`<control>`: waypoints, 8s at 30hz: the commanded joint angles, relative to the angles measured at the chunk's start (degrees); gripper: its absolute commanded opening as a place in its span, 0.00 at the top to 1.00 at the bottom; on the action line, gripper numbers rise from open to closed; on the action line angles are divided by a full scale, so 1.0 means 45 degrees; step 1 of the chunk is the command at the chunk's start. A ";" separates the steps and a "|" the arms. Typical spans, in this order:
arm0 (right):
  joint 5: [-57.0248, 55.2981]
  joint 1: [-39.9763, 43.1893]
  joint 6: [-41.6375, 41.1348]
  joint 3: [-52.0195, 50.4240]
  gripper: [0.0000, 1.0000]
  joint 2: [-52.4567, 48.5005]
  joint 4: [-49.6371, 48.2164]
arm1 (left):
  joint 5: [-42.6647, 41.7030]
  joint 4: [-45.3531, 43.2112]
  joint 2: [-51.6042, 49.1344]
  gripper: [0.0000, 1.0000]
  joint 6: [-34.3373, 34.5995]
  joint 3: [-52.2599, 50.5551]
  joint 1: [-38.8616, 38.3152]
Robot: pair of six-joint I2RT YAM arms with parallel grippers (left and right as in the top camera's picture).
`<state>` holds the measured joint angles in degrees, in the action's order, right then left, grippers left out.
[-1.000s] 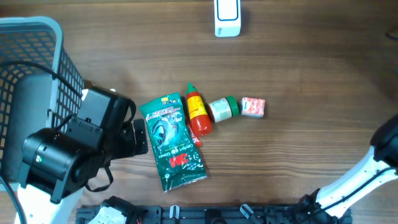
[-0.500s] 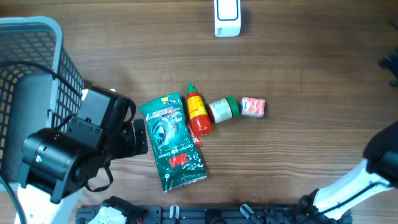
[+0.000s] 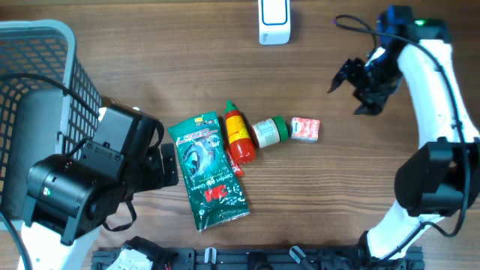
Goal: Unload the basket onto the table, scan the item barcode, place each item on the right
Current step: 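Bring the right gripper back and grasp the red snack box, then lift the red snack box toward the white scanner, then carry the snack box right and drop it off the table edge, then move the right gripper to the green-lidded jar and grasp it, then lift the jar and hold it under the white scanner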
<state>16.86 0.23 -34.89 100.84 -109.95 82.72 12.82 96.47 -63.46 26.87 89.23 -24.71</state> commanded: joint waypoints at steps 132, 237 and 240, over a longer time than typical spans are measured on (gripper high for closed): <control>-0.0835 0.4274 -0.1996 -0.0670 0.00 0.1486 -0.4794 | 0.0160 0.0005 0.0029 0.00 0.0126 0.0092 0.0044; -0.2273 -0.5688 -0.6693 -0.6834 0.14 -0.0175 -0.8675 | 0.0160 0.0005 0.0029 0.00 0.0126 0.0092 0.0044; -0.2433 -0.5931 -0.7975 -0.7247 0.21 -0.0185 -0.8665 | 0.0160 0.0005 0.0029 0.00 0.0126 0.0092 0.0044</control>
<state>8.27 -25.47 -63.70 70.46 -111.22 43.64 12.82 96.47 -63.46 26.87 89.23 -24.73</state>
